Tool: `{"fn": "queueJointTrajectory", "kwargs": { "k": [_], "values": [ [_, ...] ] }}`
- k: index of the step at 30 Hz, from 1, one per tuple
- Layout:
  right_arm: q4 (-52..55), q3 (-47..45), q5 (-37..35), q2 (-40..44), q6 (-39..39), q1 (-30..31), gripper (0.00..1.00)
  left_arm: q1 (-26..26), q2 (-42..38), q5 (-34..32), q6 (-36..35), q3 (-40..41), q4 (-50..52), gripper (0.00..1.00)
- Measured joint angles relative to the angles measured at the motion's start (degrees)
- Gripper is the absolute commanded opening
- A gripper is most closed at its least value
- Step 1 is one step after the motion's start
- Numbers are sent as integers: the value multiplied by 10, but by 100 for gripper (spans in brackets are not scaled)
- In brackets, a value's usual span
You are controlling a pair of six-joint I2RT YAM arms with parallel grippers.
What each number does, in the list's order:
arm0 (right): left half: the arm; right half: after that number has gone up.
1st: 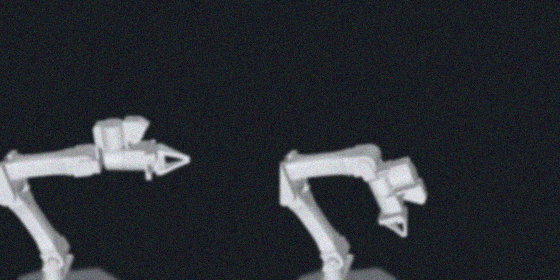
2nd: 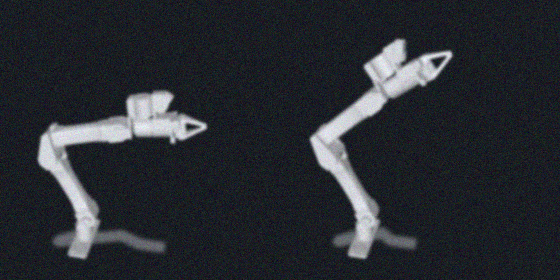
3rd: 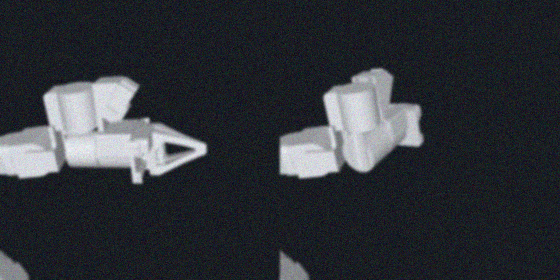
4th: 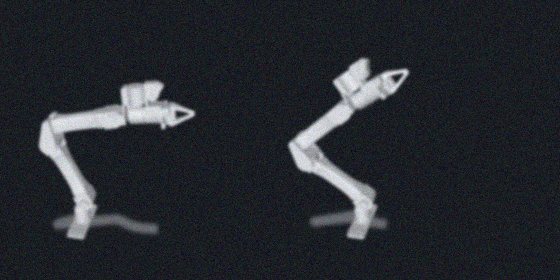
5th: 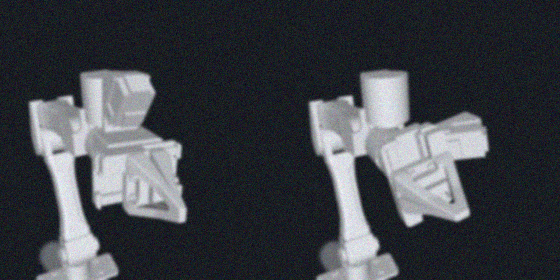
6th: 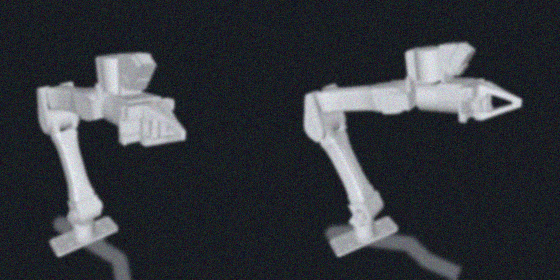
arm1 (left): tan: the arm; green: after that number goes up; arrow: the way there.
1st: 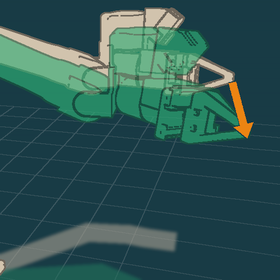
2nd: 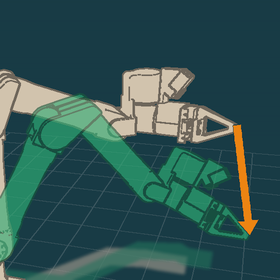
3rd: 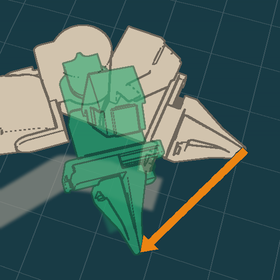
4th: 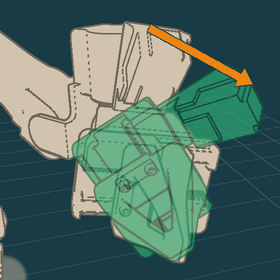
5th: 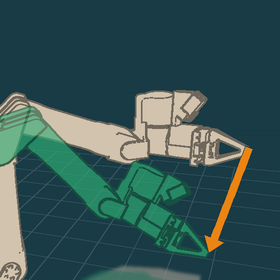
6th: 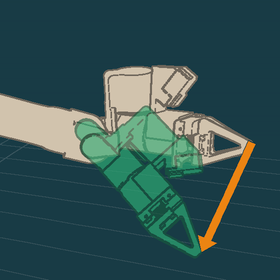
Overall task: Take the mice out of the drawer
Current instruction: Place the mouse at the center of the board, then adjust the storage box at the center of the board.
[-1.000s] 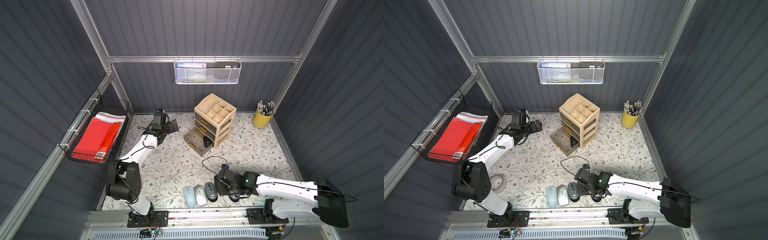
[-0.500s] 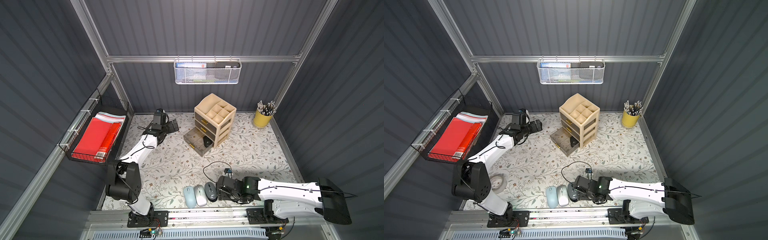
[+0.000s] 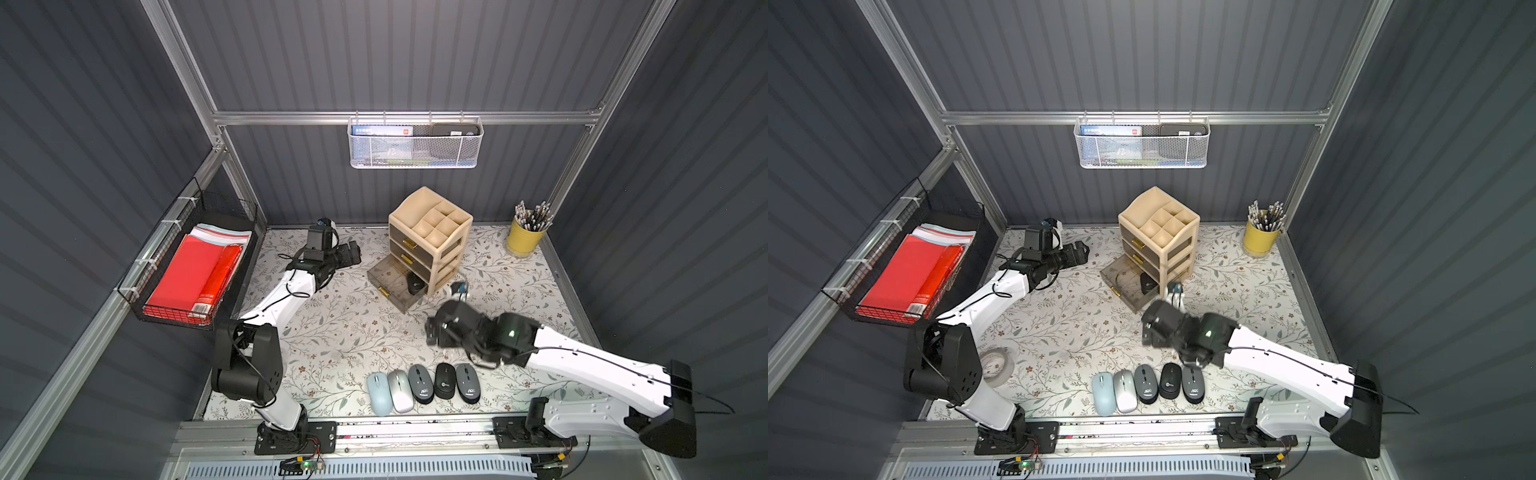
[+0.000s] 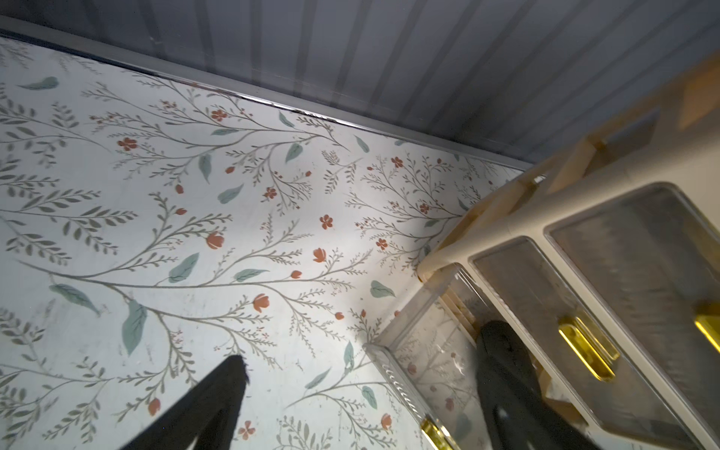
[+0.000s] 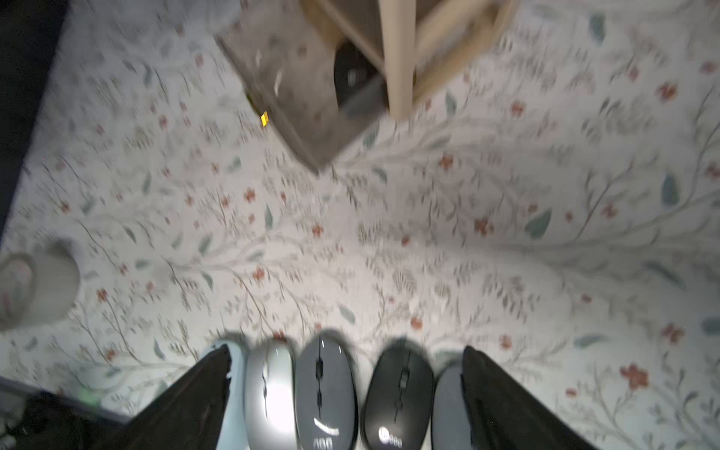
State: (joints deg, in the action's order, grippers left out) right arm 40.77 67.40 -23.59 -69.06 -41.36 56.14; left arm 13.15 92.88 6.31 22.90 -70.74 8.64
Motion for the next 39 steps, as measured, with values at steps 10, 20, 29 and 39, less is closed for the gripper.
{"fn": "queueJointTrajectory", "kwargs": {
  "k": [10, 20, 29, 39],
  "values": [
    [-119, 243, 117, -158, 241, -370, 99, 126, 95, 22, 18, -28, -52, 0],
    [-211, 299, 293, -337, 291, -473, 99, 125, 155, 21, 44, -33, -91, 0],
    [-308, 255, 399, -368, 264, -507, 99, 125, 232, 26, 45, -96, -89, 0],
    [-359, 346, 547, -526, 217, -538, 99, 125, 261, 72, 60, -122, -114, 0]
  ]
}}
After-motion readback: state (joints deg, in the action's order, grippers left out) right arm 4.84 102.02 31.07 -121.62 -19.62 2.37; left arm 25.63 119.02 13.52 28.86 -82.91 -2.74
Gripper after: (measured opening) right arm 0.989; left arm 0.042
